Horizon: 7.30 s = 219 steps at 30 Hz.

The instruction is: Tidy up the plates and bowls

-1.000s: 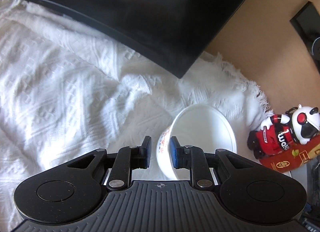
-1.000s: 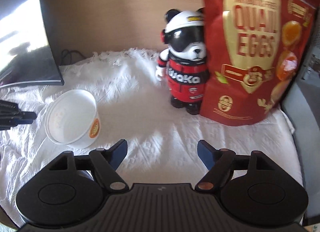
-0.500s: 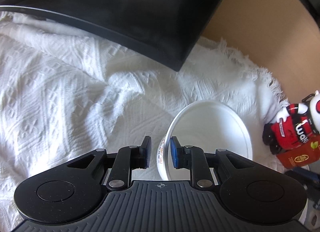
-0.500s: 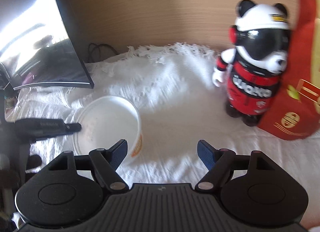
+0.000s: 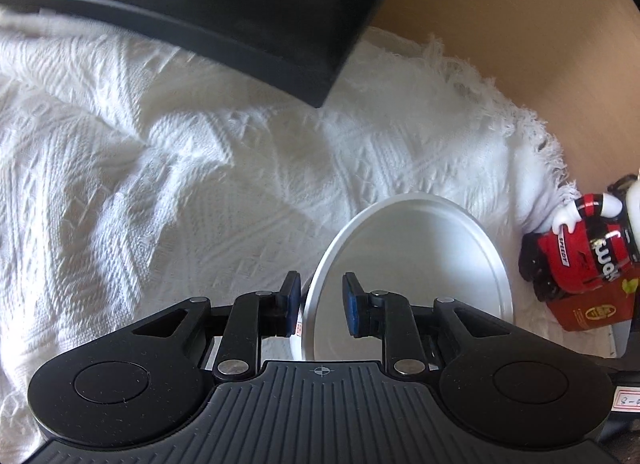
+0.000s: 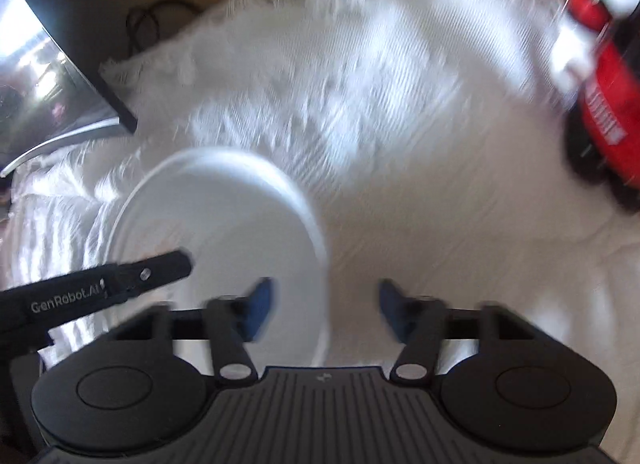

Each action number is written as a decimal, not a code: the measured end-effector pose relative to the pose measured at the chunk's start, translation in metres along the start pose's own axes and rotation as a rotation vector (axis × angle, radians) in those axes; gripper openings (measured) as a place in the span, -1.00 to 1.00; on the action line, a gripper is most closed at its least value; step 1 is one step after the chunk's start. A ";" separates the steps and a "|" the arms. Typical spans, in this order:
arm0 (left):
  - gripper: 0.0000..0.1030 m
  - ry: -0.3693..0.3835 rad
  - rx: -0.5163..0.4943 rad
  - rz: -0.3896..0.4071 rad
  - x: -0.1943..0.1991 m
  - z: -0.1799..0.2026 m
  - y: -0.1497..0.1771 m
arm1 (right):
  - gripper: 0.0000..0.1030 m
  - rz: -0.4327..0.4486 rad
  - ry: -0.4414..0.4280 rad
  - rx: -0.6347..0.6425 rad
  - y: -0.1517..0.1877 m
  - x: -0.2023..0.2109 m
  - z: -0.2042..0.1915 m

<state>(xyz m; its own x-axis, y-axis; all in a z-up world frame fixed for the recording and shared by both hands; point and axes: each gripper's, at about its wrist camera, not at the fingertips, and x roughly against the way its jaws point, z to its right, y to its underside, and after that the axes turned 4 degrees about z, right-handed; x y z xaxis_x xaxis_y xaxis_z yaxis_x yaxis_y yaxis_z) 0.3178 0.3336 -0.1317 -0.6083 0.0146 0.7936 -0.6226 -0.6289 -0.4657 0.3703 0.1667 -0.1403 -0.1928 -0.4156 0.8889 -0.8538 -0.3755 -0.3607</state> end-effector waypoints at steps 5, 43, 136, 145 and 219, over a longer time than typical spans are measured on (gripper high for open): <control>-0.53 0.044 -0.049 -0.053 -0.001 0.029 0.006 | -0.41 -0.025 -0.026 -0.026 0.008 0.011 0.016; -0.53 0.325 -0.516 -0.388 0.085 0.203 0.167 | -0.42 0.186 0.195 -0.185 0.196 0.273 0.153; -0.35 0.109 0.108 -0.261 0.067 -0.048 0.162 | 0.05 -0.381 0.117 0.264 0.099 0.034 0.012; -0.28 0.059 0.062 -0.233 0.062 -0.049 0.136 | 0.07 -0.352 0.141 0.248 0.102 0.028 -0.002; -0.20 0.176 -0.336 -0.311 0.068 0.160 0.199 | 0.17 0.109 0.054 -0.057 0.227 0.192 0.192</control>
<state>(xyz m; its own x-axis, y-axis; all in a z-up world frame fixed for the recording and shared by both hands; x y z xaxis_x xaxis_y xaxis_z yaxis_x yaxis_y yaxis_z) 0.2313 0.0852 -0.1082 -0.4239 0.3112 0.8506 -0.8950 -0.2882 -0.3406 0.2320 -0.1574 -0.1056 -0.3106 -0.4058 0.8596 -0.8522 -0.2818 -0.4410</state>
